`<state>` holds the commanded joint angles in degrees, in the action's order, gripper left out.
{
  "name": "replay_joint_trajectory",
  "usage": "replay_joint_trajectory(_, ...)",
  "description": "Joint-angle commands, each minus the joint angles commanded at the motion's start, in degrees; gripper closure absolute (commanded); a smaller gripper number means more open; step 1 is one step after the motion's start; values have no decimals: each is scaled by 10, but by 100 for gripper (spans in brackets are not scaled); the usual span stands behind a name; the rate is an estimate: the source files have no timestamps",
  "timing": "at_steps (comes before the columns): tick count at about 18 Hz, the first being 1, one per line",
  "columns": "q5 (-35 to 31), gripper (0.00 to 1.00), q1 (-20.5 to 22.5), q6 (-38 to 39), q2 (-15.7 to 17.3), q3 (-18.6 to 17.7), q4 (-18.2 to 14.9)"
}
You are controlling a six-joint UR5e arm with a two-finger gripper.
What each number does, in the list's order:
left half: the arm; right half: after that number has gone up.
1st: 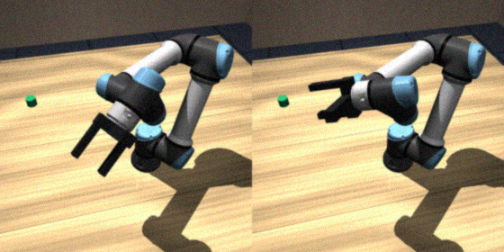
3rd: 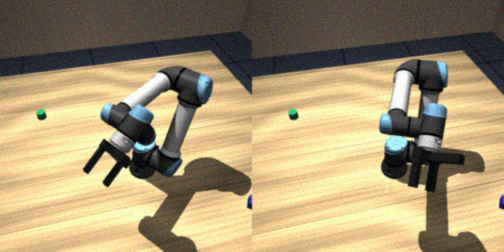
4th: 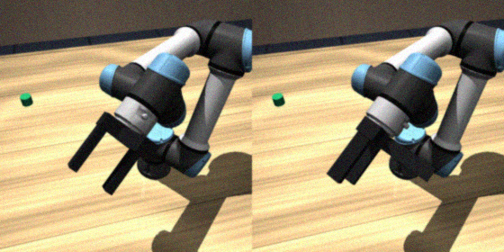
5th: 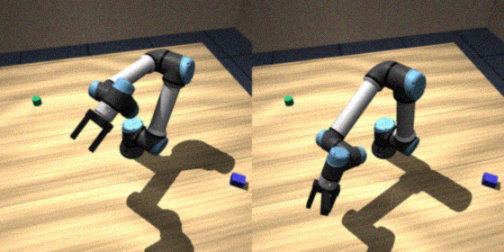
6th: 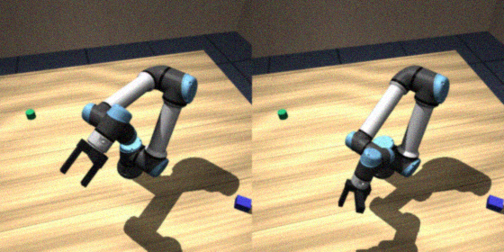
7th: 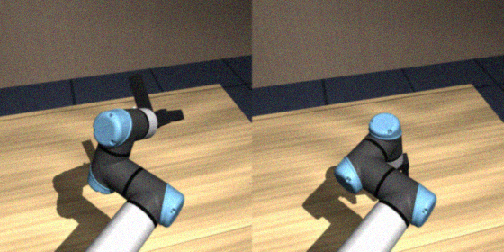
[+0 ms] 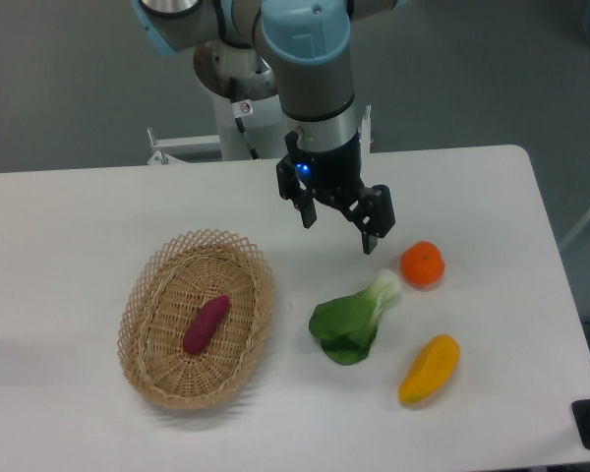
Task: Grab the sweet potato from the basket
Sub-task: 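Move the open gripper toward the wicker basket, then lower the gripper into the basket over the purple sweet potato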
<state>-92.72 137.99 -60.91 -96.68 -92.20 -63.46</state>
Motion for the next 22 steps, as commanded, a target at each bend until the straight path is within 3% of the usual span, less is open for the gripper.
replay_joint_trajectory(8, -1, 0, -3, 56, -5, -3, 0)
replay_joint_trajectory(12, -1, 0, -5, 166, -15, -13, 0)
replay_joint_trajectory(17, 4, 0, -53, 239, -23, -26, 1)
replay_joint_trajectory(22, 23, 0, -106, 262, -62, -44, 10)
